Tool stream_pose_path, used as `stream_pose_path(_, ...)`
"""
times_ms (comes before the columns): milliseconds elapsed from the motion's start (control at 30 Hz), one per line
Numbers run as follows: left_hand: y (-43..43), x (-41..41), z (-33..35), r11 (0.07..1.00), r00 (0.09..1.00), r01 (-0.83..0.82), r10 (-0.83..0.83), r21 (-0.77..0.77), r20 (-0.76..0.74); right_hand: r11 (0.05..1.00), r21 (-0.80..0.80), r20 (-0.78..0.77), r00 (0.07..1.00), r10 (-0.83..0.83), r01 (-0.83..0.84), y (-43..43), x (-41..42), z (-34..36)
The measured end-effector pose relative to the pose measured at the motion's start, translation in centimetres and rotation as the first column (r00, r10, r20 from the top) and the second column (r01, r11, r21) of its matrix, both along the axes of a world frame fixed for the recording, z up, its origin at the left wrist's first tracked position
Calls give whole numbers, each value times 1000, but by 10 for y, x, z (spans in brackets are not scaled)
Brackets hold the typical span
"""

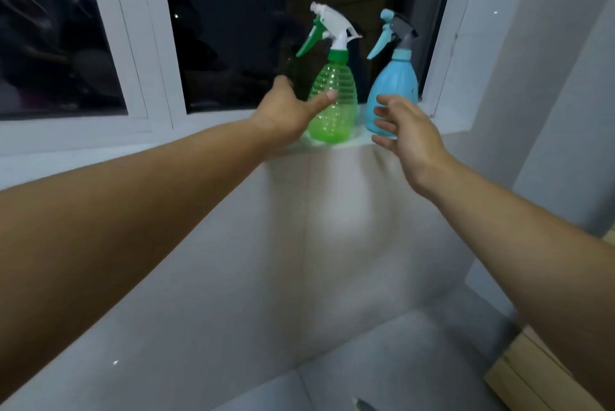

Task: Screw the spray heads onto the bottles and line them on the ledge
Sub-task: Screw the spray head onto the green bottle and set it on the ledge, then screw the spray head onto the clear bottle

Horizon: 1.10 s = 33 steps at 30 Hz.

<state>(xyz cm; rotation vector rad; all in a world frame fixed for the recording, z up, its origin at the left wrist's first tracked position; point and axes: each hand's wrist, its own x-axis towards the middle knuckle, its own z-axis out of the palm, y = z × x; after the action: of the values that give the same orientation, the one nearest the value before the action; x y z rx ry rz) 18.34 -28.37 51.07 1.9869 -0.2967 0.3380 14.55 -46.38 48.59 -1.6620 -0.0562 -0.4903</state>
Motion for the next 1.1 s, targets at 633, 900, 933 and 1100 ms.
stream_pose_path(633,38,-110,-386,826,551,563,-342,37,-761,946,-234,-799,598,-57,-223,-50,-110,-348)
stream_pose_path(900,53,-147,-511,760,375,650,-300,18,-877,859,-401,-823,537,-185,-319,-55,-104,-454)
stream_pose_path(933,51,-150,-521,760,388,649,-297,29,-872,845,-419,-822,535,-197,-332,-55,-100,-467)
stream_pose_path(1100,29,-161,-536,735,440,677,-374,28,-816,722,-524,-798,557,-232,-451,-57,-89,-501)
